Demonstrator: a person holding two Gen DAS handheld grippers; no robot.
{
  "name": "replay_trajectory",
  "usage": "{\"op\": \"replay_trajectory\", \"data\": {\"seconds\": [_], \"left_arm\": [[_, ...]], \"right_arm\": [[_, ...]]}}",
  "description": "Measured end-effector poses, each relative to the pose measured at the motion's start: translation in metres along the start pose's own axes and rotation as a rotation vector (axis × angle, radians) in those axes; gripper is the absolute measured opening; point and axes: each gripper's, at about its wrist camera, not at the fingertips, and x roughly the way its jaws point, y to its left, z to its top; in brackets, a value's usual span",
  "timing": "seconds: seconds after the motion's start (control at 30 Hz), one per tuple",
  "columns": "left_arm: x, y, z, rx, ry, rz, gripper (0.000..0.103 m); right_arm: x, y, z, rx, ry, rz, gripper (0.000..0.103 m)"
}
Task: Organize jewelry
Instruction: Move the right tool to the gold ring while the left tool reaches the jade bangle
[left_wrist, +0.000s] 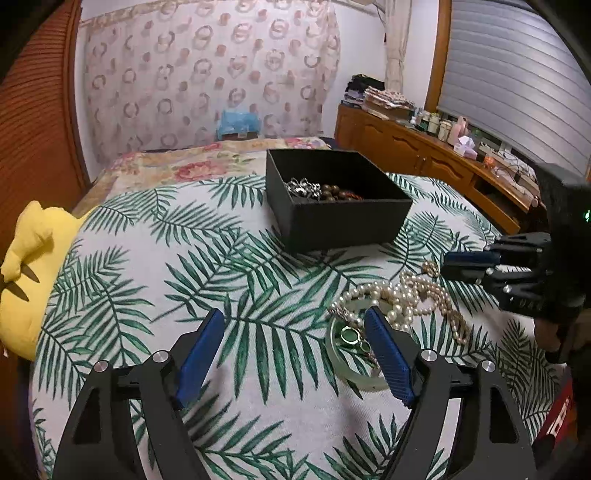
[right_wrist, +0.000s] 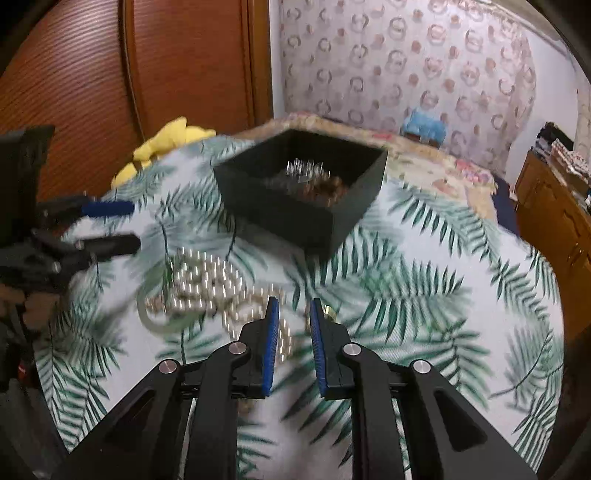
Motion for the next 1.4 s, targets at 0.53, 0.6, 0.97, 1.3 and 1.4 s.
{"op": "replay_trajectory", "data": {"seconds": [0.53, 0.6, 0.97, 1.3, 1.4], "left_arm": [[0.005, -0.010, -0.003, 0.017, 0.017, -0.004, 0.075], [0.006, -0.010, -0.003, 0.017, 0.019, -0.008, 0.075], [0.028, -0.009, 0.016, 0.009, 0.085, -0.092, 0.057], [0.050, -0.014, 0.017, -0.029, 0.167, -0.173, 0.028], [0.050, -0.017, 0.018, -0.019, 0.165, -0.172, 0.015]], "right_arm": [[0.009, 0.002, -0.005, -0.020, 0.066, -0.042, 0.014], [0.010, 0.001, -0.003, -0.014, 0.074, -0.040, 0.014], [0.009, -0.001, -0.007, 0.001, 0.014, -0.034, 0.013], [0.009, -0.001, -0.008, -0.004, 0.015, -0.041, 0.013], [0.008, -0.001, -0.009, -0.004, 0.015, -0.041, 0.013]]}}
